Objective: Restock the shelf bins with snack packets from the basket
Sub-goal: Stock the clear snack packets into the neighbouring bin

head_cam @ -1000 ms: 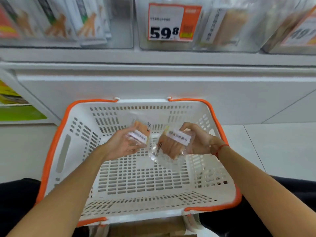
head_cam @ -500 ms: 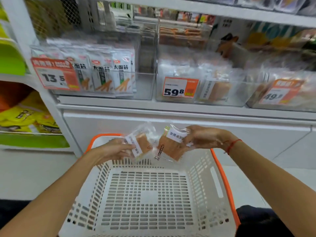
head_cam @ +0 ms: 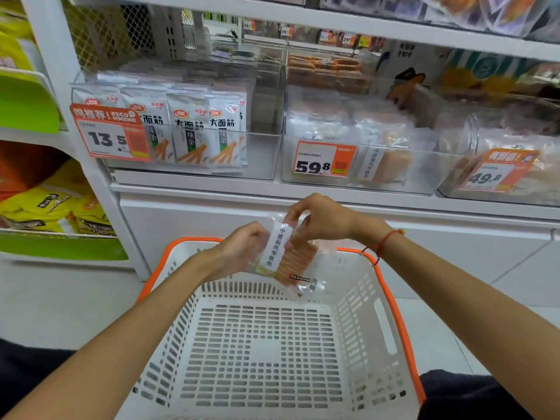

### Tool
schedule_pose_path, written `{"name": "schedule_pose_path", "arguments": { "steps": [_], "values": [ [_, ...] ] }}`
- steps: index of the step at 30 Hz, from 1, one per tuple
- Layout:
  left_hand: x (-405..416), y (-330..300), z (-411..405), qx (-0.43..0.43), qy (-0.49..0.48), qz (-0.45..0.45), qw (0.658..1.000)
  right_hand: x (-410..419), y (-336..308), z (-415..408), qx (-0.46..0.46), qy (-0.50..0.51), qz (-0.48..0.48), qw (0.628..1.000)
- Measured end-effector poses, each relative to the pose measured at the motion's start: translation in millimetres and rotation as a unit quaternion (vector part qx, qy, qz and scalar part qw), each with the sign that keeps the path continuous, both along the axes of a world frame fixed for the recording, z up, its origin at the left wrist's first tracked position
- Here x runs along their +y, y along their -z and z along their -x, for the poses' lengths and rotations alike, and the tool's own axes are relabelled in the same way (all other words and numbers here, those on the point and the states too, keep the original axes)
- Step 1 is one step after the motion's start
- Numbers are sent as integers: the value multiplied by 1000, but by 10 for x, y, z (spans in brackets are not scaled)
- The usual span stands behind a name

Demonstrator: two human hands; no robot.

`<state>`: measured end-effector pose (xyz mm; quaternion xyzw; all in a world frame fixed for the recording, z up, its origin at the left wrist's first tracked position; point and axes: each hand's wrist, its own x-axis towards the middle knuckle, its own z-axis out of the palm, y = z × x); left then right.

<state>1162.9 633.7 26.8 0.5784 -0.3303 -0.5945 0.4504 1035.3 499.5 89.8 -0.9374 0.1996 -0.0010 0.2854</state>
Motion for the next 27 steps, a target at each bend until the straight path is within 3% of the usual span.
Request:
{"name": "schedule_pose_path", "arguments": {
  "steps": [4, 7, 10, 12, 13, 15, 17, 19, 22, 25, 27],
  "values": [
    [30, 33, 29, 57, -13, 42, 997, -15, 73, -10, -61, 33, -3, 998],
    [6, 38, 67, 3, -40, 82, 996, 36, 85, 23, -111, 45, 19, 993],
    [-46, -75, 28, -35, -57, 114, 991, 47, -40, 99, -172, 24, 159, 972],
    [-70, -276, 18, -63, -48, 145, 986, -75, -264, 156, -157, 33, 209, 964],
    [-87, -395, 23, -79, -51, 159, 983, -133, -425, 188, -138, 68, 172, 973],
    [-168, -629, 33, -94, -74, 203, 972, -310, -743, 275, -134, 159, -1, 978],
    [-305, -838, 42, -99, -88, 245, 961, -502, -973, 380, -150, 204, -210, 944],
    [-480, -1035, 70, -111, -85, 271, 953, -654, -1070, 434, -137, 179, -303, 926],
    [-748, -1269, 60, -188, -89, 284, 936, -787, -1085, 396, -161, 161, -258, 939],
    [-948, -1431, -69, -311, -97, 251, 911, -955, -1118, 371, -216, 179, -176, 944],
    [-1052, -1512, -196, -350, -109, 231, 901, -1057, -1147, 358, -227, 177, -153, 945]
  ]
}}
